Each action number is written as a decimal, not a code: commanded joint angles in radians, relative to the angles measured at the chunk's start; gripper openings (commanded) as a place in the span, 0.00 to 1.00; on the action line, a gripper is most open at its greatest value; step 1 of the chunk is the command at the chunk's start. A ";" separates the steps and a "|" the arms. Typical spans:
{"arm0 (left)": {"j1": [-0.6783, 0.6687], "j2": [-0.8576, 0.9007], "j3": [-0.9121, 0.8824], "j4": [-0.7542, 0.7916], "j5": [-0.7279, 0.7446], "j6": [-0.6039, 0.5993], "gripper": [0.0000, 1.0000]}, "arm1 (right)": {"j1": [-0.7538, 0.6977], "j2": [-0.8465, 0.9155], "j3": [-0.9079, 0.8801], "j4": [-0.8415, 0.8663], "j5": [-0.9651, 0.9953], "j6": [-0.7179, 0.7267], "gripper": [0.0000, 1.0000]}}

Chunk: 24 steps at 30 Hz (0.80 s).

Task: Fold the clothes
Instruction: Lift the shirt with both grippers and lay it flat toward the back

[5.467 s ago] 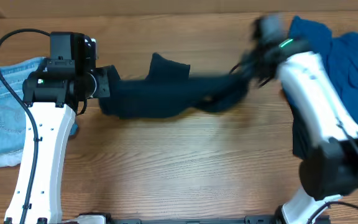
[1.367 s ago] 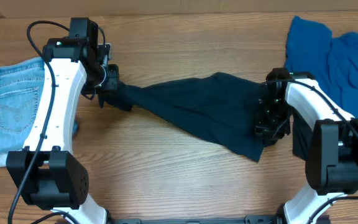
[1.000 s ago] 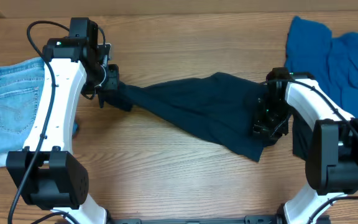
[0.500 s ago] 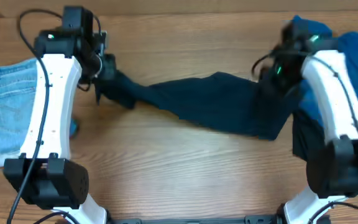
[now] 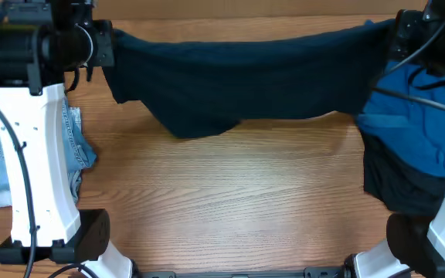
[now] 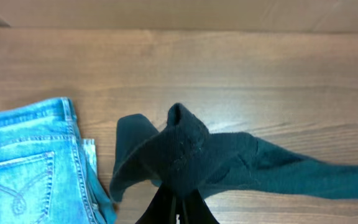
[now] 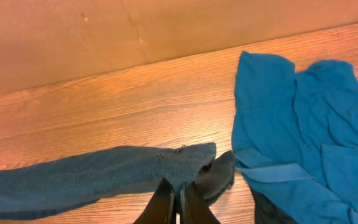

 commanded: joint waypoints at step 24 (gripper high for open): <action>0.024 0.191 0.192 0.507 0.035 0.072 0.04 | -0.006 0.338 0.220 0.407 -0.111 -0.056 0.04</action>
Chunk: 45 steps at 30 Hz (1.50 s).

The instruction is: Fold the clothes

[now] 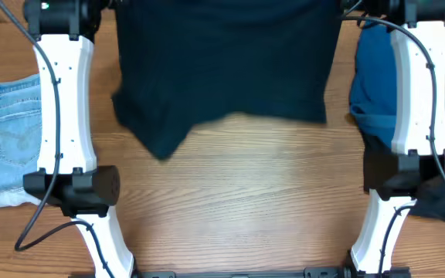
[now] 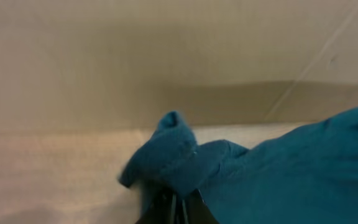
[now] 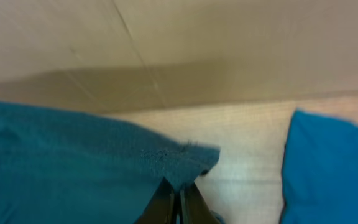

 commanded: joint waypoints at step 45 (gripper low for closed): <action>0.013 0.006 -0.672 -0.180 0.111 -0.105 0.04 | -0.077 -0.098 -0.776 -0.195 0.092 0.000 0.05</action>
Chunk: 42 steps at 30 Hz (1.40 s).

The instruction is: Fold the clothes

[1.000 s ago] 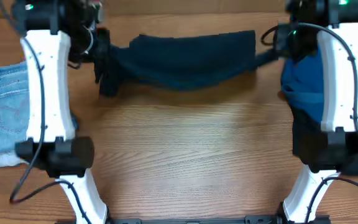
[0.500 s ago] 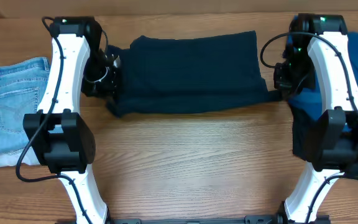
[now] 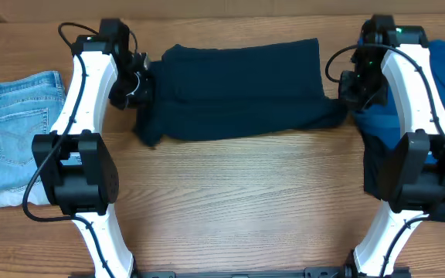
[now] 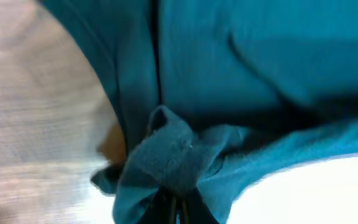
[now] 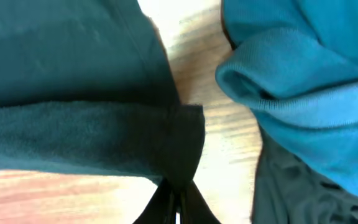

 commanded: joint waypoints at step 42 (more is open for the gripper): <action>-0.034 -0.011 -0.022 -0.364 -0.195 -0.077 0.31 | 0.124 0.069 -0.482 0.629 -0.116 -0.105 0.20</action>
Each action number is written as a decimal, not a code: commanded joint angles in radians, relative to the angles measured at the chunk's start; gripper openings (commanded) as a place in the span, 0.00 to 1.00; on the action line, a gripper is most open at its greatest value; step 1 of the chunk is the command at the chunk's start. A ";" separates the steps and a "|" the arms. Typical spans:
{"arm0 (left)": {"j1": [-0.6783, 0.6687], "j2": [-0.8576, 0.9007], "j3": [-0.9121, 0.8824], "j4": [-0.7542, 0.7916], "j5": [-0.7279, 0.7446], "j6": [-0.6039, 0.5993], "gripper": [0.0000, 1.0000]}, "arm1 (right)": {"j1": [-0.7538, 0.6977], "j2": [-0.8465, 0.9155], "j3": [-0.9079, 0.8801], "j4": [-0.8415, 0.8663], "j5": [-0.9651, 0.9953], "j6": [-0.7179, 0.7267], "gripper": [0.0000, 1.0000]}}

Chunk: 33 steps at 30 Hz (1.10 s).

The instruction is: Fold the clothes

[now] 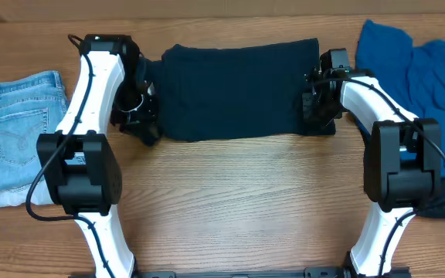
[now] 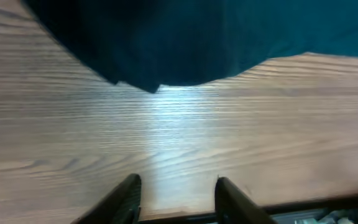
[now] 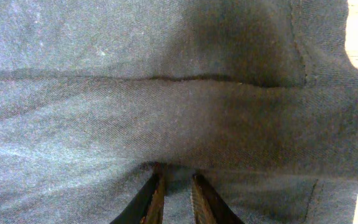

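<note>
A dark navy garment point(image 1: 234, 89) lies folded in a wide band at the back middle of the table. My left gripper point(image 1: 135, 117) is at its front left corner, open and empty. In the left wrist view its fingers point(image 2: 127, 198) hover over bare wood, with the garment's edge point(image 2: 166, 43) ahead of them. My right gripper point(image 1: 315, 108) rests on the garment's right end. The right wrist view shows its fingers point(image 3: 154, 194) a little apart, pressed down on the flat dark cloth point(image 3: 166, 93).
Folded blue jeans point(image 1: 18, 131) lie at the left edge. A bright blue garment point(image 1: 412, 62) is heaped at the back right, with a darker cloth beneath it near the right arm's base. Bare wood point(image 1: 238, 201) lies in front of the navy garment.
My left gripper has let go of the garment's corner and now stands open over wood just off its edge. My right gripper's jaws have parted slightly and sit further in on the cloth.
First both grippers held the navy garment by its ends, stretched across the back of the table. Then it hung spread out from both grippers, raised high. Later it lay folded on the table with both grippers shut on its front corners. Now it lies released.
</note>
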 commanded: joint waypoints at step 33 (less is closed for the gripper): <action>0.044 -0.015 -0.208 0.443 -0.071 -0.065 0.31 | -0.028 0.043 -0.046 -0.020 0.010 -0.001 0.20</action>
